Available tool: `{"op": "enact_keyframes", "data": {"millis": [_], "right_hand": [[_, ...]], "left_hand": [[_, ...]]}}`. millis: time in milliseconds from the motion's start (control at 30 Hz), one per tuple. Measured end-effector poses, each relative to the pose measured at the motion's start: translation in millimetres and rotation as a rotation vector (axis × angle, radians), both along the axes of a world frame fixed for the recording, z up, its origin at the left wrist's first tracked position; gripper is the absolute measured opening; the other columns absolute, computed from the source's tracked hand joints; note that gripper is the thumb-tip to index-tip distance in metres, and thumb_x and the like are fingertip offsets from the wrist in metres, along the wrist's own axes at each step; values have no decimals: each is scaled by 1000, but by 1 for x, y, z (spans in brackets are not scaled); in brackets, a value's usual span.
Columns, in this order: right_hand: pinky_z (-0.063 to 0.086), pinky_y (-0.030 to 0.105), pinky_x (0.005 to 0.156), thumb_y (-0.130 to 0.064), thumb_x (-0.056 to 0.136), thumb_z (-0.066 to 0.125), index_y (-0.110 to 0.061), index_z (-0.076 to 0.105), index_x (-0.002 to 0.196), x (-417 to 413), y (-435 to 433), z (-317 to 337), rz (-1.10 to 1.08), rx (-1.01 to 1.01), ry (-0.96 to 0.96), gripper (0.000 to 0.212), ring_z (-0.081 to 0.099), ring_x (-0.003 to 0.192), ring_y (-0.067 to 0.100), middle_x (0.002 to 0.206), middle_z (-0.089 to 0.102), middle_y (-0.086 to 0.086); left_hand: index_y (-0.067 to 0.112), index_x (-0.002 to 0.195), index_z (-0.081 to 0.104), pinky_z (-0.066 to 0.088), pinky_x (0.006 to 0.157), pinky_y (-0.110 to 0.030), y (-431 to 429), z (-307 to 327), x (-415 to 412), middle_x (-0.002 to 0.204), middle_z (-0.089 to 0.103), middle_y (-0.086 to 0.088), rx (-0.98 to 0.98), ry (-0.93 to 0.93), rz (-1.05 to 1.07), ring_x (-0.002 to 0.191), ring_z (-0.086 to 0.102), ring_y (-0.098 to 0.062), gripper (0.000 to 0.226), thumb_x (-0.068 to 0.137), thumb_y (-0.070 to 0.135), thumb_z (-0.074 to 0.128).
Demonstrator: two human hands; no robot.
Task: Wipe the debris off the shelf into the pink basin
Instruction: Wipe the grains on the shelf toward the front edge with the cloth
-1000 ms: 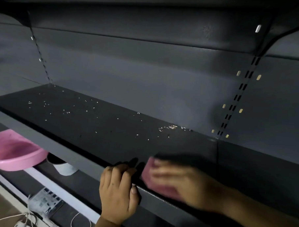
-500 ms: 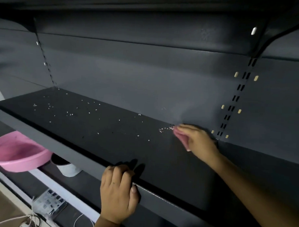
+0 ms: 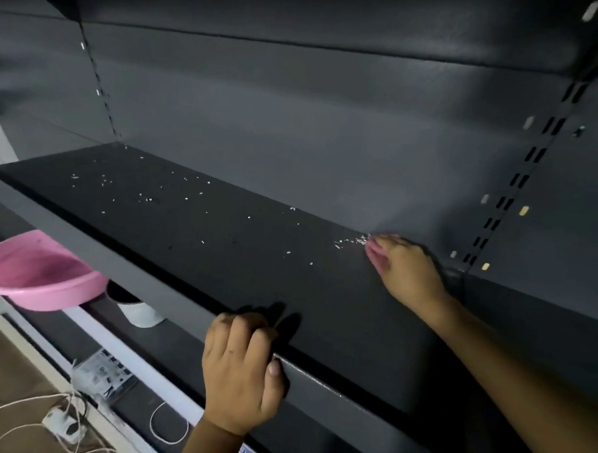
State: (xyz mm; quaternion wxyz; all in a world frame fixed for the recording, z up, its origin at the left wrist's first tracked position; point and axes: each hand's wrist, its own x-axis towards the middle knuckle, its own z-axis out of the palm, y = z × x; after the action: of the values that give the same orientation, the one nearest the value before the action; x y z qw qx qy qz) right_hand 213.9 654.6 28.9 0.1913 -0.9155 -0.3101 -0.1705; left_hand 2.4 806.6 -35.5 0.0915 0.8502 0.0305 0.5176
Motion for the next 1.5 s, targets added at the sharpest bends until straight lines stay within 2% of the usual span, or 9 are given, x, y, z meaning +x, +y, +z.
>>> {"op": "enact_keyframes", "data": {"millis": [167, 333, 567, 733, 933, 1067, 1167, 1300, 1500], "right_hand": [[46, 39, 97, -13, 91, 52, -6, 63, 111, 1, 58, 8, 203, 57, 225, 24, 58, 114, 27, 120, 63, 12], [37, -4, 73, 10, 79, 43, -16, 65, 108, -17, 37, 34, 126, 342, 307, 44, 59, 97, 2, 96, 67, -12], [41, 23, 89, 9, 85, 44, -15, 55, 123, -44, -45, 17, -106, 99, 258, 47, 60, 93, 12, 122, 62, 7], [46, 45, 97, -10, 89, 54, -2, 60, 115, -37, 33, -2, -173, 75, 128, 27, 57, 114, 31, 121, 61, 17], [46, 36, 92, -13, 90, 50, -9, 60, 100, -50, 144, -1, -85, 11, 96, 15, 56, 104, 27, 107, 62, 13], [45, 12, 66, 7, 77, 48, -14, 67, 79, -80, 147, 26, -204, 292, 76, 28, 67, 78, 15, 82, 72, 5], [41, -3, 77, 8, 83, 51, -18, 71, 96, -116, 110, 42, -172, 348, 116, 35, 61, 86, -9, 89, 67, -20], [40, 7, 97, 19, 78, 55, -12, 71, 100, -171, 67, 41, 35, 154, 399, 41, 57, 110, -5, 113, 68, 0], [33, 6, 102, 6, 79, 56, -12, 70, 106, -176, 104, 31, 299, 26, 411, 35, 45, 121, -11, 121, 61, -8]], "left_hand": [[15, 86, 47, 33, 80, -34, 5, -1, -4, 94, 46, -1, 9, 16, -19, 77, 42, -26, 42, 97, 35, 12], [14, 84, 46, 34, 76, -35, 6, 2, -6, 92, 44, -3, 4, 38, -36, 74, 41, -25, 41, 97, 35, 13], [14, 88, 54, 37, 81, -33, 7, 8, -13, 93, 53, -4, -3, 87, -126, 78, 47, -24, 28, 93, 29, 30], [15, 84, 73, 47, 71, -25, 51, 29, -19, 85, 69, -5, 129, 148, -386, 73, 63, -21, 33, 88, 27, 43], [13, 74, 66, 41, 57, -34, 138, 52, -14, 79, 61, -3, 100, 215, -541, 68, 54, -24, 18, 82, 20, 52], [10, 71, 61, 44, 58, -39, 167, 46, -9, 74, 56, -5, 116, 268, -638, 67, 50, -24, 20, 85, 17, 48], [10, 75, 61, 40, 63, -37, 171, 40, -13, 77, 55, -5, 61, 269, -663, 71, 46, -22, 18, 84, 17, 47], [11, 70, 58, 34, 64, -31, 167, 41, -14, 73, 53, -4, 9, 260, -660, 70, 42, -18, 17, 81, 17, 46], [11, 71, 61, 33, 65, -29, 167, 36, -11, 72, 54, -5, 16, 233, -663, 69, 44, -20, 17, 78, 18, 47]]}}
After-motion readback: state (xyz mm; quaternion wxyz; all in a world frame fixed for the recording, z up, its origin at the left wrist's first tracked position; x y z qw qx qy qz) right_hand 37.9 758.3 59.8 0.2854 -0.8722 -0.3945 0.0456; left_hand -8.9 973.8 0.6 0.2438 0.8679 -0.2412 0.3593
